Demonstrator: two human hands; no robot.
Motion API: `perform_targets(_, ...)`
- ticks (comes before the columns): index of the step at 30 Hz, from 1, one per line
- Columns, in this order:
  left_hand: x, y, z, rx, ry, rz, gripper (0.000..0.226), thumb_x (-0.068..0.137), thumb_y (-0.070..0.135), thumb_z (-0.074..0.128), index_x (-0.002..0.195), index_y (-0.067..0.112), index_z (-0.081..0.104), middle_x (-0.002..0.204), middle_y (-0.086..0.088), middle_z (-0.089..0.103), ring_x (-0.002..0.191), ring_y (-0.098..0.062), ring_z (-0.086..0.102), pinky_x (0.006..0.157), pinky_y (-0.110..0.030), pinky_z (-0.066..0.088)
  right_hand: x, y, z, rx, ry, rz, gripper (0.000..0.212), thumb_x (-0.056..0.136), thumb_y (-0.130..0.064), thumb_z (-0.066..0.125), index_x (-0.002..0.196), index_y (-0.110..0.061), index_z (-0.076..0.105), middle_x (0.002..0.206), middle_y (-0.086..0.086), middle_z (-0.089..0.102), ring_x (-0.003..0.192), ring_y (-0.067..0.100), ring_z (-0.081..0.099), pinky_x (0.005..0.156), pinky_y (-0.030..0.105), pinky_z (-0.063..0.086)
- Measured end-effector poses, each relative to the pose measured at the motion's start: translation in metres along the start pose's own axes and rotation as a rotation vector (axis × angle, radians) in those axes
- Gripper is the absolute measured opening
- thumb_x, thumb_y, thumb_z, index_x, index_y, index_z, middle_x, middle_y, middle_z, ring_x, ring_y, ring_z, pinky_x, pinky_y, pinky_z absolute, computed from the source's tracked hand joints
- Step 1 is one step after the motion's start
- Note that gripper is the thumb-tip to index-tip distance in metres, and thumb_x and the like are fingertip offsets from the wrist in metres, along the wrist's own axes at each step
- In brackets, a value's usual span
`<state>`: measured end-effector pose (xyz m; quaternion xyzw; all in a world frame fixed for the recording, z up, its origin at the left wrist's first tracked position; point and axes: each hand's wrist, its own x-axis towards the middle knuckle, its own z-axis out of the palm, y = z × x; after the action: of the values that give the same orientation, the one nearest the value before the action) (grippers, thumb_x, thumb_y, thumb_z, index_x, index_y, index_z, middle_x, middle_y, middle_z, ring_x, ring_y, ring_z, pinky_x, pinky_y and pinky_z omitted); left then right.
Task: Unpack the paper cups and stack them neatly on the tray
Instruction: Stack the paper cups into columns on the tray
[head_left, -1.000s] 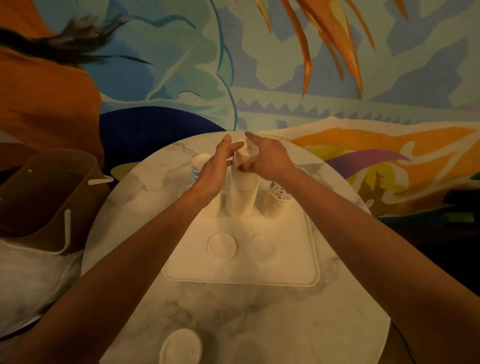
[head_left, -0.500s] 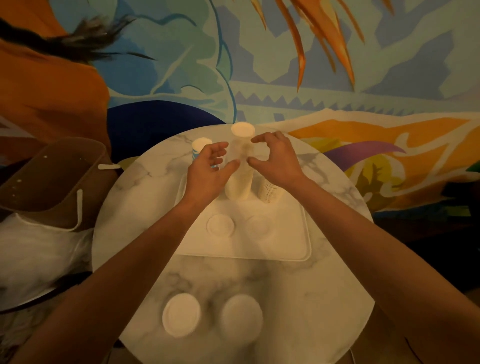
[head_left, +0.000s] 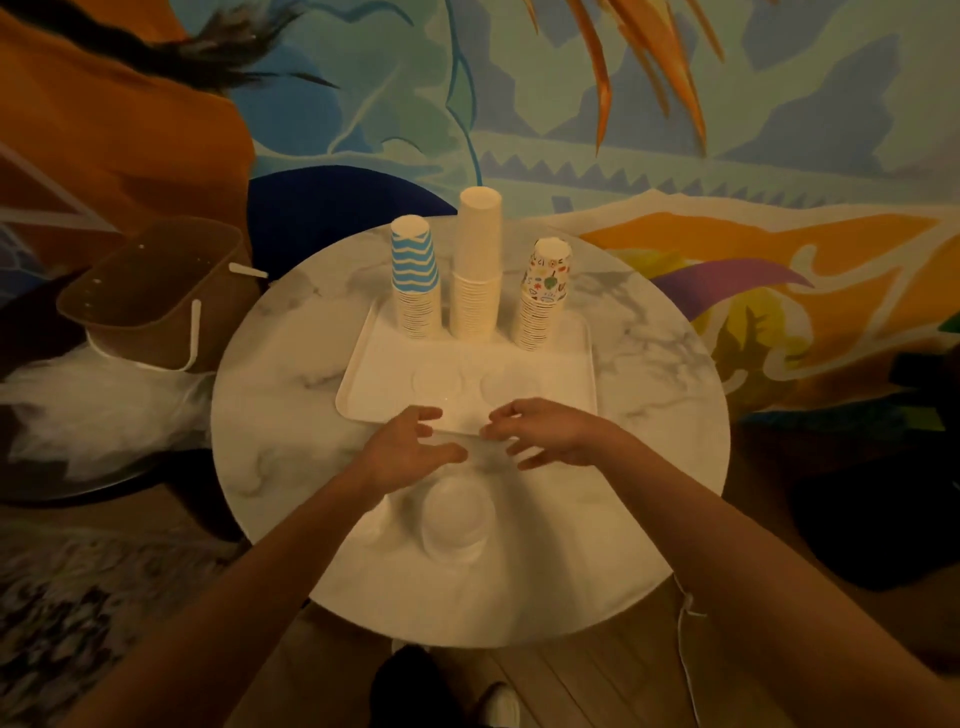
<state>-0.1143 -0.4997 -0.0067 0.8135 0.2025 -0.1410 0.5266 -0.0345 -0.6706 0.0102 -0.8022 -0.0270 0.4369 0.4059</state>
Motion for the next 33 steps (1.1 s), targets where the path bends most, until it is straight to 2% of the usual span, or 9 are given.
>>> perform_targets(2, -0.01, -0.011, 0.008, 0.037, -0.017, -0.044, 0.068, 0.077, 0.027, 0.076, 0.136, 0.02, 0.043, 0.128, -0.003, 0.049, 0.101, -0.012, 0.048, 0.074, -0.018, 0.04, -0.002, 0.018, 0.013, 0.009, -0.043, 0.043, 0.032, 0.085, -0.034, 0.065, 0.112, -0.019, 0.055, 0.116, 0.002, 0.055, 0.11, 0.023, 0.055, 0.09, 0.036, 0.05)
perform_targets(5, -0.02, -0.025, 0.015, 0.078, -0.042, -0.094, 0.07, 0.079, 0.029, 0.073, 0.139, 0.017, 0.039, 0.137, -0.009, 0.046, 0.112, -0.017, 0.049, 0.085, -0.023, 0.038, -0.002, 0.039, 0.034, 0.068, -0.095, 0.095, 0.047, 0.082, -0.04, 0.067, 0.121, -0.016, 0.055, 0.124, 0.007, 0.054, 0.108, 0.025, 0.057, 0.077, 0.033, 0.055)
perform_targets(8, -0.025, -0.037, 0.023, 0.117, -0.087, -0.134, 0.072, 0.082, 0.032, 0.069, 0.141, 0.014, 0.034, 0.138, -0.009, 0.045, 0.119, -0.022, 0.048, 0.088, -0.026, 0.043, -0.002, 0.052, 0.05, 0.117, -0.126, 0.139, 0.059, 0.08, -0.042, 0.069, 0.128, -0.012, 0.051, 0.126, 0.01, 0.052, 0.107, 0.026, 0.058, 0.07, 0.033, 0.057)
perform_targets(10, -0.026, -0.044, 0.028, 0.059, -0.103, -0.17, 0.07, 0.083, 0.031, 0.068, 0.141, 0.013, 0.033, 0.134, -0.008, 0.046, 0.115, -0.023, 0.05, 0.082, -0.027, 0.049, 0.0, 0.06, 0.058, 0.169, -0.123, 0.144, 0.055, 0.08, -0.038, 0.07, 0.125, -0.01, 0.054, 0.125, 0.013, 0.055, 0.104, 0.027, 0.06, 0.077, 0.038, 0.058)
perform_targets(14, -0.023, -0.057, 0.034, -0.1, -0.126, -0.223, 0.055, 0.083, 0.028, 0.067, 0.132, 0.013, 0.046, 0.121, -0.004, 0.055, 0.109, -0.022, 0.055, 0.076, -0.029, 0.055, 0.003, 0.071, 0.067, 0.359, -0.094, 0.139, 0.043, 0.077, -0.029, 0.073, 0.112, -0.007, 0.063, 0.111, 0.017, 0.064, 0.095, 0.028, 0.061, 0.086, 0.045, 0.055)
perform_targets(19, -0.02, -0.063, 0.04, -0.241, -0.155, -0.285, 0.048, 0.083, 0.031, 0.065, 0.127, 0.013, 0.054, 0.119, -0.007, 0.06, 0.108, -0.023, 0.057, 0.077, -0.029, 0.054, 0.002, 0.073, 0.071, 0.533, -0.043, 0.189, 0.032, 0.074, -0.023, 0.075, 0.098, -0.006, 0.064, 0.084, 0.009, 0.054, 0.078, 0.021, 0.052, 0.08, 0.041, 0.054)
perform_targets(22, -0.017, -0.059, 0.04, -0.302, -0.145, -0.317, 0.046, 0.082, 0.028, 0.068, 0.122, 0.01, 0.055, 0.116, -0.01, 0.06, 0.107, -0.025, 0.058, 0.076, -0.029, 0.053, 0.0, 0.072, 0.068, 0.583, -0.063, 0.217, 0.032, 0.075, -0.022, 0.073, 0.101, -0.008, 0.061, 0.078, 0.004, 0.05, 0.069, 0.017, 0.047, 0.076, 0.042, 0.051)
perform_targets(27, -0.005, -0.044, 0.034, -0.45, -0.146, -0.303, 0.041, 0.081, 0.02, 0.069, 0.118, 0.006, 0.058, 0.114, -0.011, 0.062, 0.104, -0.024, 0.059, 0.076, -0.028, 0.053, 0.004, 0.062, 0.05, 0.72, -0.062, 0.164, 0.025, 0.079, -0.017, 0.069, 0.102, -0.013, 0.062, 0.102, 0.006, 0.058, 0.096, 0.021, 0.055, 0.096, 0.045, 0.048)
perform_targets(33, 0.03, -0.001, 0.024, -0.578, -0.141, -0.217, 0.033, 0.081, 0.018, 0.068, 0.113, 0.01, 0.064, 0.115, -0.006, 0.065, 0.107, -0.022, 0.059, 0.083, -0.031, 0.051, 0.02, 0.033, 0.009, 0.77, 0.048, 0.04, 0.014, 0.08, -0.016, 0.067, 0.094, -0.017, 0.063, 0.1, 0.002, 0.061, 0.096, 0.019, 0.056, 0.079, 0.037, 0.052)
